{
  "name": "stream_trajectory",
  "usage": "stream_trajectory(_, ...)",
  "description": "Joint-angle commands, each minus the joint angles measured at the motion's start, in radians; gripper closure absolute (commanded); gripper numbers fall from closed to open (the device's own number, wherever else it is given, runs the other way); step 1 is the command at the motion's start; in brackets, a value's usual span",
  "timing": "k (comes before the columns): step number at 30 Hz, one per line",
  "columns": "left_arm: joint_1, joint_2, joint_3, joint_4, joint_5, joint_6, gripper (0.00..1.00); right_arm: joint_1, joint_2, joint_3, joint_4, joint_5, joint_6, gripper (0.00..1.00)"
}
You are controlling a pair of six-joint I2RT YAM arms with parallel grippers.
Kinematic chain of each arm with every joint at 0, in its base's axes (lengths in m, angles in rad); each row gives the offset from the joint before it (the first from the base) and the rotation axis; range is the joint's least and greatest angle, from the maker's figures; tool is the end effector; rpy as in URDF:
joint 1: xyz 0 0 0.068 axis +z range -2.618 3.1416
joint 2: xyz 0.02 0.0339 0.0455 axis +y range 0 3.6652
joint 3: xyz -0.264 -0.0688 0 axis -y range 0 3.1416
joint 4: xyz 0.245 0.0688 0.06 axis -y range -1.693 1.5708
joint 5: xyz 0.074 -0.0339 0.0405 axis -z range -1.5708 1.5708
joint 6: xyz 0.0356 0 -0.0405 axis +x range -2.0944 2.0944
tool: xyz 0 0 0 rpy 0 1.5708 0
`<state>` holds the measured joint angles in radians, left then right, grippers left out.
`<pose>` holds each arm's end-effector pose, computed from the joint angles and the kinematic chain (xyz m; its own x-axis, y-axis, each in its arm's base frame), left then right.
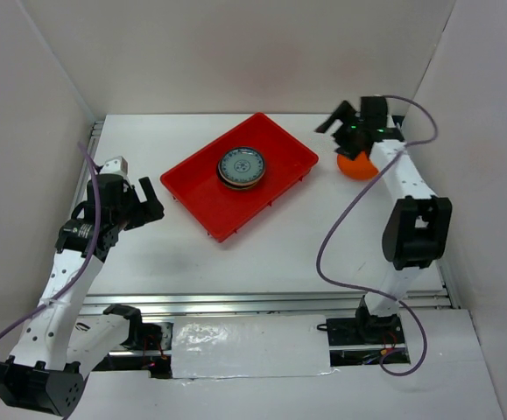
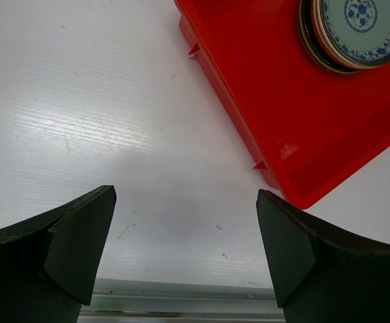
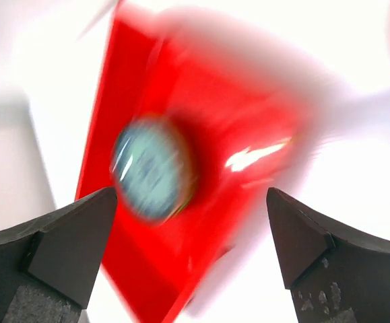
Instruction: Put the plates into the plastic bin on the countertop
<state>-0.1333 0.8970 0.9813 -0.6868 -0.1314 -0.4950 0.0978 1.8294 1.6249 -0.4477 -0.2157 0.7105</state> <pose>0.1834 -0.0199 0.3383 -0.5060 -0.4073 -0.7603 -0.2450 0.9130 -0.3261 0.4233 0.0492 0.3117 -0.6305 0.5783 -0.5177 0.1933 0.7630 0.6168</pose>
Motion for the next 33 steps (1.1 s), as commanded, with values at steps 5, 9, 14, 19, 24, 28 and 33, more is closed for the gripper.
stream_trajectory(5,0.006,-0.004,-0.001,0.033,0.018,0.029,0.01,-0.308,0.022,-0.201,0.035,0.203,0.069,0.00)
stream_trajectory(9,0.004,-0.009,-0.003,0.035,0.024,0.032,0.01,-0.380,0.054,-0.255,0.109,0.162,0.075,0.00)
stream_trajectory(14,0.006,-0.009,-0.004,0.038,0.032,0.036,0.01,-0.425,0.120,-0.260,0.178,0.113,0.073,0.02)
stream_trajectory(19,0.006,-0.006,-0.004,0.040,0.042,0.038,0.01,-0.423,0.179,-0.208,0.193,0.111,0.086,0.09)
stream_trajectory(24,0.004,-0.004,-0.004,0.040,0.042,0.038,0.01,-0.418,0.290,-0.082,0.086,0.113,0.109,0.29)
stream_trajectory(28,0.006,-0.001,-0.003,0.036,0.041,0.039,0.01,-0.420,0.358,0.019,0.008,0.090,0.112,0.46)
stream_trajectory(33,0.004,-0.003,-0.003,0.036,0.041,0.039,0.01,-0.425,0.375,0.033,-0.010,0.076,0.110,0.90)
